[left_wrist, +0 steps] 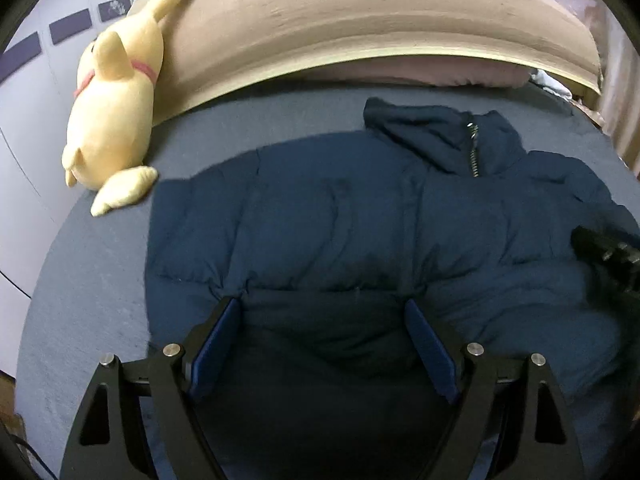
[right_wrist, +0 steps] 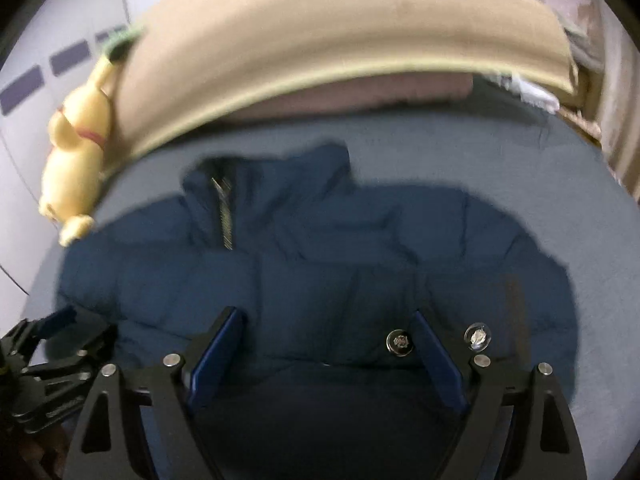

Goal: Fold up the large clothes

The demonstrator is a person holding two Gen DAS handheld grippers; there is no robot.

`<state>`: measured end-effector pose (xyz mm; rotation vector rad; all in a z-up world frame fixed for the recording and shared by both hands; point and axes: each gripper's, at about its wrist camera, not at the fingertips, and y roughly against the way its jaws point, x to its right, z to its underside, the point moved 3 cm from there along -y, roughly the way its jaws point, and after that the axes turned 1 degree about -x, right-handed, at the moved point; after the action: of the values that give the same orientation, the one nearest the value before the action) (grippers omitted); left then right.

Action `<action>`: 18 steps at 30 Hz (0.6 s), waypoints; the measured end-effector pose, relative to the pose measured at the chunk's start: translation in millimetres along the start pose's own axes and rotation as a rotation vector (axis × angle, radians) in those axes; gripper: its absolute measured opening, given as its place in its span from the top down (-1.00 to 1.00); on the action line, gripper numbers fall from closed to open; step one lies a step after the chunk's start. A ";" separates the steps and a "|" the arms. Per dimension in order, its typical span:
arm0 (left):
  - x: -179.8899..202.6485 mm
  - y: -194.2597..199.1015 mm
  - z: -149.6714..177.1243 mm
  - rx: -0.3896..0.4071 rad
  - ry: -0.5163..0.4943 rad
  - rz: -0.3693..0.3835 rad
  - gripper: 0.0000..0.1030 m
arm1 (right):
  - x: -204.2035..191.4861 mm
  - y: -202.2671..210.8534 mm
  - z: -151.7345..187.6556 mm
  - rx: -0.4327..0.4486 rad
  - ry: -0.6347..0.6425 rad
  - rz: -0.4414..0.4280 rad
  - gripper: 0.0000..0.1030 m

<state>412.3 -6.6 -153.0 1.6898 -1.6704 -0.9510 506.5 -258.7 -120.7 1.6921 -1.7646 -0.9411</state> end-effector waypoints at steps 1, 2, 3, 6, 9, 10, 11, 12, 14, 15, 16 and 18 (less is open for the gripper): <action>1.1 -3.3 1.2 -0.006 -0.005 -0.002 -0.69 | 1.3 -6.4 2.4 -0.004 -0.004 0.005 -0.72; 1.7 -7.1 2.1 -0.010 -0.015 -0.005 -0.71 | 3.5 -7.8 5.0 -0.002 0.000 0.016 -0.73; 2.6 -11.0 2.3 -0.014 -0.020 -0.008 -0.74 | 2.3 -11.1 6.7 -0.007 0.011 0.030 -0.74; 0.1 -12.0 0.6 -0.045 -0.010 0.003 -0.75 | 1.1 -18.9 6.9 -0.037 0.020 0.053 -0.76; -16.9 11.1 -7.4 -0.021 0.044 0.103 -0.74 | 4.5 -0.7 0.2 -0.036 -0.002 0.038 -0.74; -26.7 23.0 -8.8 0.022 0.070 0.121 -0.74 | 5.3 10.0 -2.1 -0.002 -0.009 0.034 -0.74; -40.3 37.3 -11.1 0.077 0.099 0.129 -0.74 | 4.1 20.9 -3.7 0.031 -0.012 0.033 -0.75; -51.4 45.3 -12.9 0.105 0.119 0.123 -0.74 | 1.0 39.4 -4.0 0.081 -0.008 0.017 -0.75; -75.1 54.1 -15.2 0.138 0.152 0.083 -0.74 | -7.6 55.6 -2.5 0.111 0.003 -0.019 -0.76; -82.4 52.7 -14.4 0.138 0.155 0.055 -0.74 | -16.1 62.3 -0.2 0.117 0.014 -0.046 -0.76; -90.4 48.7 -12.2 0.125 0.156 0.015 -0.74 | -26.5 65.9 3.7 0.117 0.038 -0.068 -0.76; -98.1 38.7 -5.0 0.096 0.155 -0.020 -0.74 | -43.4 65.3 12.8 0.102 0.092 -0.082 -0.76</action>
<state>397.1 88.6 -109.8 1.7971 -1.6219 -0.7391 459.2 -215.3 -74.0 1.8534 -1.7203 -0.8062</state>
